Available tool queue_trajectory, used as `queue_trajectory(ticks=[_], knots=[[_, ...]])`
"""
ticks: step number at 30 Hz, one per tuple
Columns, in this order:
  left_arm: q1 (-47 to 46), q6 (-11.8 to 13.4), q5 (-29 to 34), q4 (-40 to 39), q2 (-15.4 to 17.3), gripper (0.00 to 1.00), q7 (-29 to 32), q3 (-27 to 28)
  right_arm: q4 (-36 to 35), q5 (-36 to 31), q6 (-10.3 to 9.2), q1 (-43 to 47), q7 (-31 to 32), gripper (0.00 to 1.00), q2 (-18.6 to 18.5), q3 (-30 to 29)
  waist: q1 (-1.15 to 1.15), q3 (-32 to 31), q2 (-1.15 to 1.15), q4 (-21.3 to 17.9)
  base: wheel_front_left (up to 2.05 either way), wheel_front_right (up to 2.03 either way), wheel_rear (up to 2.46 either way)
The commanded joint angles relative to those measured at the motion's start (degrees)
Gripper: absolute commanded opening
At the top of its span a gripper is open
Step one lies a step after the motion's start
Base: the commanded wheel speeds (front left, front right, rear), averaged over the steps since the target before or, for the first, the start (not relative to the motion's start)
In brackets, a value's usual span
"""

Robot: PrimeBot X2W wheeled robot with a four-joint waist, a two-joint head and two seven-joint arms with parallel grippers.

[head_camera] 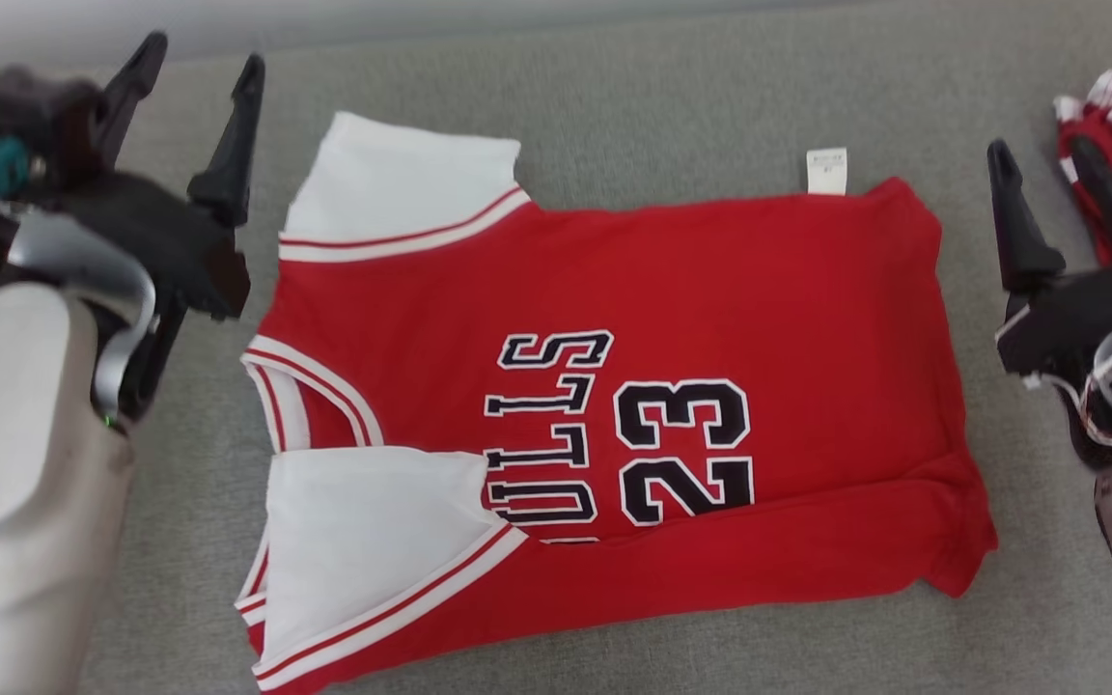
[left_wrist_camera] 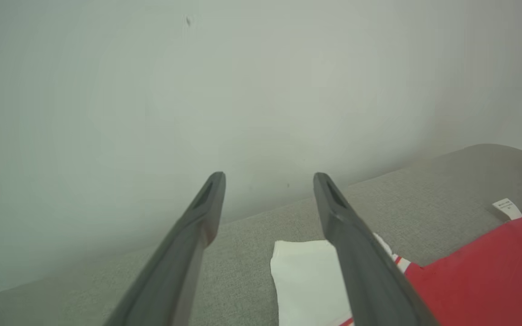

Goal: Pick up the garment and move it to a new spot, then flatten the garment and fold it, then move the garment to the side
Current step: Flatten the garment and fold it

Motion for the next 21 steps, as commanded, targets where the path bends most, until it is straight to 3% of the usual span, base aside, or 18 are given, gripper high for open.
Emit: queue_trajectory(ticks=[1,11,21], knots=[[-2.7,0.0,-1.7,1.8,0.8,1.00,0.9,-1.6,1.9,0.9,-0.16,-2.4,0.8,1.00,-0.4,1.1,-0.03,5.7,-0.01,-1.8,0.00,0.00,0.00],[-14.6,0.0,-11.0,16.1,2.5,1.00,6.1,-12.4,14.5,4.8,-0.16,-13.7,4.0,1.00,-0.2,9.8,-0.03,8.9,-0.01,-3.0,0.00,0.00,0.00],[-19.7,0.0,-16.0,25.7,1.9,1.00,5.6,-17.1,23.2,9.8,-0.16,-19.4,5.1,1.00,1.0,16.0,-0.03,10.4,-0.01,-4.1,0.00,0.00,0.00]])
